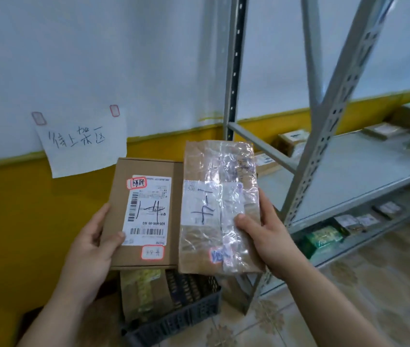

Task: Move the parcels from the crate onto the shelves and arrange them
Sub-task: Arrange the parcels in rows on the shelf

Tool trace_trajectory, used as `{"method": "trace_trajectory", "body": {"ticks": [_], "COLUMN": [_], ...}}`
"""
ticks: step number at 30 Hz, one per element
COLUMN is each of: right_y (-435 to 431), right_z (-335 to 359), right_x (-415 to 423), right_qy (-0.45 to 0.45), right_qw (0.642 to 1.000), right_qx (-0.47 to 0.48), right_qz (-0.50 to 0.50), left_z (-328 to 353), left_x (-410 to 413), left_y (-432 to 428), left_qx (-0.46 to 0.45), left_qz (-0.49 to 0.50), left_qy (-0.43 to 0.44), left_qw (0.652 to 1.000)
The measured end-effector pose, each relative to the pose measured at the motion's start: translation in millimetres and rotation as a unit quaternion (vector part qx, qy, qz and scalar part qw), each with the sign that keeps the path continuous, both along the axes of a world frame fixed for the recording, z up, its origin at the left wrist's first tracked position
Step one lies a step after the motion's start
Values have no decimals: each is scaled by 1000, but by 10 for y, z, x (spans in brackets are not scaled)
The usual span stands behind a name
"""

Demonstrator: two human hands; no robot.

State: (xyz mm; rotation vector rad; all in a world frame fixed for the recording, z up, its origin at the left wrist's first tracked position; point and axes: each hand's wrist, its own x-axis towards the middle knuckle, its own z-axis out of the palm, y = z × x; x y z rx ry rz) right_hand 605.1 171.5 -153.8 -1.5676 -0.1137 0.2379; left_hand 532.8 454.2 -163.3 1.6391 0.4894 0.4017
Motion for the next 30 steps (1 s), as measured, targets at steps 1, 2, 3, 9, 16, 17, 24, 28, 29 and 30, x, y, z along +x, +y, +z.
{"method": "trace_trajectory", "body": {"ticks": [1, 2, 3, 9, 16, 17, 24, 28, 29, 30], "right_y": [-158, -325, -505, -1620, -2744, -2913, -4008, -4523, -4648, -4770], "right_z": [11, 19, 25, 88, 279, 274, 224, 198, 195, 204], "right_x": [-99, -206, -321, -807, -1129, -1160, -1191, -827, -680, -521], "right_qy": [2, 1, -7, -14, 1, -2, 1, 18, 22, 23], "right_qw": [1000, 1000, 1000, 998, 983, 978, 940, 932, 931, 931], "right_qx": [7, 7, -1, -1, 54, 53, 61, 69, 66, 61], "right_qz": [-2, -10, -19, -69, -178, -200, -337, -356, -358, -360], "left_z": [37, 70, 95, 157, 386, 405, 338, 244, 210, 191], "left_x": [-115, -226, -327, -593, -304, -231, 392, 916, 1089, 1268], "left_y": [-166, -343, -527, -1530, -2616, -2794, -4059, -4615, -4745, -4874], "left_qx": [2, 1, -1, 8, 12, 9, -20, -32, -31, -31], "left_qz": [0, 1, -2, -52, -168, -190, -301, -337, -341, -340], "left_qy": [-8, -15, -23, -30, -55, -57, -66, -50, -49, -49], "left_qw": [1000, 1000, 1000, 998, 984, 980, 951, 940, 938, 939]}}
